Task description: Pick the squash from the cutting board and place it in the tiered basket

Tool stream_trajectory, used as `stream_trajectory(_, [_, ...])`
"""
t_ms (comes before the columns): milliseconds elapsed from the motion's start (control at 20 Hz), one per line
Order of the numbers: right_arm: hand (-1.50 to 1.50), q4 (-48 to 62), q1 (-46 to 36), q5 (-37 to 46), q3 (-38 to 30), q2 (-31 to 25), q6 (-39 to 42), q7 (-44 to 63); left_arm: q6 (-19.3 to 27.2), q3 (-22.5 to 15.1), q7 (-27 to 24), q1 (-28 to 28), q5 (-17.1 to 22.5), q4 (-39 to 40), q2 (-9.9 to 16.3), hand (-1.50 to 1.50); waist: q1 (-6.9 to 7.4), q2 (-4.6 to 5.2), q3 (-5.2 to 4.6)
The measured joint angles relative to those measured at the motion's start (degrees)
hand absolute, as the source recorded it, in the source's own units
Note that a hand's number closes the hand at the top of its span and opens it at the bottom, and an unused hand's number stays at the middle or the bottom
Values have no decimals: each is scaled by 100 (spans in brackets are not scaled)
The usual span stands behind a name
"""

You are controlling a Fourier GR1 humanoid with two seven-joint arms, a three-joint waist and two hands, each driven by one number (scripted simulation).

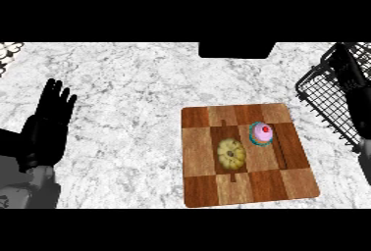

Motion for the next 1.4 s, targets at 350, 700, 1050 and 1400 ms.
stream_trajectory(350, [150,-915,-107,112,510,685,-323,129,-260,-314,-282,96,-998,330,767,0,-69,-4,269])
stream_trajectory(700, [-150,-1403,1118,2026,816,662,-2134,968,-372,-513,-481,295,-1644,675,1193,0,-263,40,230])
stream_trajectory(1050, [-150,-2981,1987,3637,1562,-4,-1755,2705,-380,-677,-510,244,-1921,763,1166,0,-173,50,212])
stream_trajectory(1400, [-150,-3938,1615,4367,2226,-702,159,4877,-481,-708,-564,63,-1981,925,1150,0,-12,84,195])
